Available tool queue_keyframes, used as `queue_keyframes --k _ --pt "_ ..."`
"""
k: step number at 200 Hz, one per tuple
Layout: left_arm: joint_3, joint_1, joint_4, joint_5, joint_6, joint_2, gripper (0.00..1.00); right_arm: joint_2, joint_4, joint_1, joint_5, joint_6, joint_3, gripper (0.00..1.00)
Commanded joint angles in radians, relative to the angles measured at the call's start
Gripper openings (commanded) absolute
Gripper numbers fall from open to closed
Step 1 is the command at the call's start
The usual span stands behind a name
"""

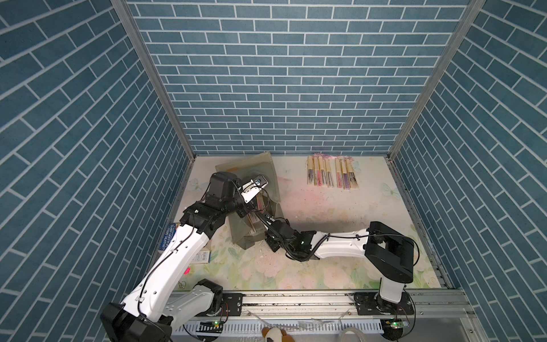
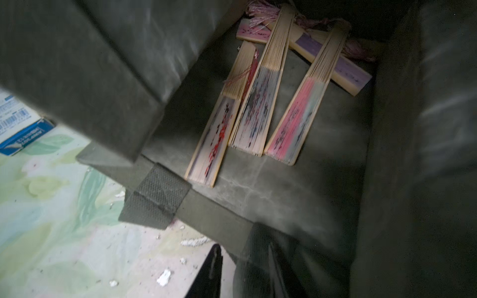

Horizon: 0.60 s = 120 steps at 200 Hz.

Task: Take out the folding fans from the tote bags
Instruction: Pick up the folding fan from the canvas bag.

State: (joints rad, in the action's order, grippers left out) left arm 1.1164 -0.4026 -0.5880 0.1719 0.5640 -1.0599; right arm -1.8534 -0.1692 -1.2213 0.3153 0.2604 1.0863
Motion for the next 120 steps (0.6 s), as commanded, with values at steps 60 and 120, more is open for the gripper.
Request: queue_keyframes --k 60,120 --pt "0.052 -0.008 0.005 0.017 -0.027 0.017 0.0 -0.15 0.122 0.08 0.02 -0.033 0.231 0.37" --pt "0.065 -0.01 0.004 0.021 -0.048 -0.001 0.0 -0.239 0.059 0.079 0.105 -0.211 0.282 0.4"
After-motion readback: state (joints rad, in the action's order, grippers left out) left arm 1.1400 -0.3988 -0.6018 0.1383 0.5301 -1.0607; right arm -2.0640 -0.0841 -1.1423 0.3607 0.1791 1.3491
